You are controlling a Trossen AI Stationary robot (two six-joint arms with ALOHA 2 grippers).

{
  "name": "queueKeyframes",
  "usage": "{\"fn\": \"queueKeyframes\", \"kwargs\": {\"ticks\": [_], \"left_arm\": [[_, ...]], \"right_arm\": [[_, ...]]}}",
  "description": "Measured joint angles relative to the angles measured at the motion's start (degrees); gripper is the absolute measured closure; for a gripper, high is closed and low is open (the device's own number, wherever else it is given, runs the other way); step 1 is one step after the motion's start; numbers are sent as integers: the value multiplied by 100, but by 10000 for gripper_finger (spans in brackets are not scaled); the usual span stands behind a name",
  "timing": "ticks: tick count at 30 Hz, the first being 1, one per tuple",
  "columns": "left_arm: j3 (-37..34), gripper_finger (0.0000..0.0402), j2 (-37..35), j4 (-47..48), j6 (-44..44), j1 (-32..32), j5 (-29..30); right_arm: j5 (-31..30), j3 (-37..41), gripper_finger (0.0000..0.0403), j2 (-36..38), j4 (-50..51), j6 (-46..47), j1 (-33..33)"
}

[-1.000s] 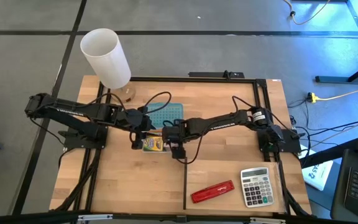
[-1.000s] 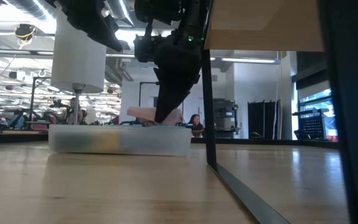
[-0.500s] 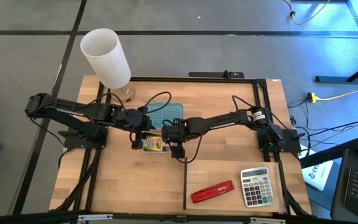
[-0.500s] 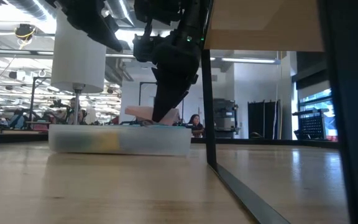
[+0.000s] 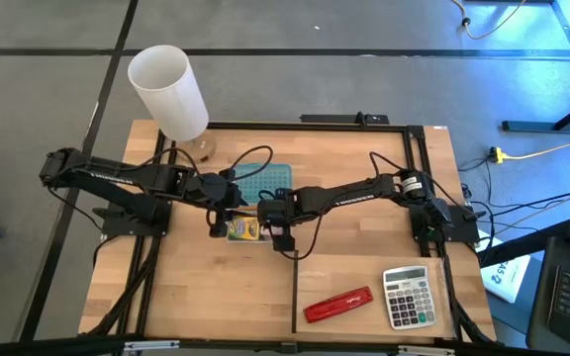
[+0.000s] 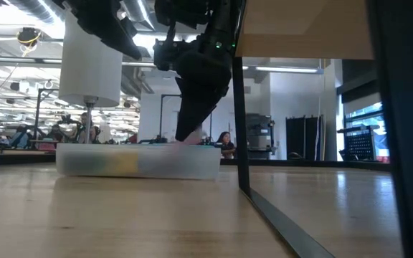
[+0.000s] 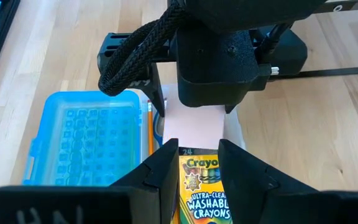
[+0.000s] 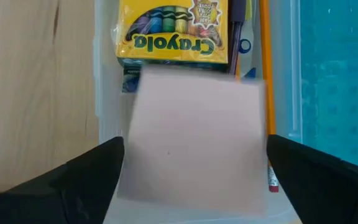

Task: Pack school essentials
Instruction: Put the pink sticky notes into the blue supply box, then close the blue supply box

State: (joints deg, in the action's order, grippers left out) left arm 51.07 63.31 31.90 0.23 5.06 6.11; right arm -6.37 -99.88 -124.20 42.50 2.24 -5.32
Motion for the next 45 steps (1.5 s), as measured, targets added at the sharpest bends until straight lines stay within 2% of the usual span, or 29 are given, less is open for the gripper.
{"fn": "queueKeyframes", "kwargs": {"ticks": [10,17,20,24,28,35,37,45], "left_arm": [[0,294,0,0,0,1,0],[0,294,0,0,0,1,0],[0,294,0,0,0,0,0],[0,294,0,0,0,0,0],[0,294,0,0,0,0,0],[0,294,0,0,0,2,0],[0,294,0,-1,0,0,0],[0,294,0,-134,0,1,0]], "right_arm": [[-2,0,7,2,0,48,0],[-263,-190,24,10,52,627,13],[-263,-351,58,11,262,623,13],[-185,-491,123,11,489,670,11],[67,-581,211,22,777,912,11],[150,-1024,377,46,1304,907,11],[160,-1193,393,46,1484,823,11],[151,-2235,398,55,2469,789,-3]]}}
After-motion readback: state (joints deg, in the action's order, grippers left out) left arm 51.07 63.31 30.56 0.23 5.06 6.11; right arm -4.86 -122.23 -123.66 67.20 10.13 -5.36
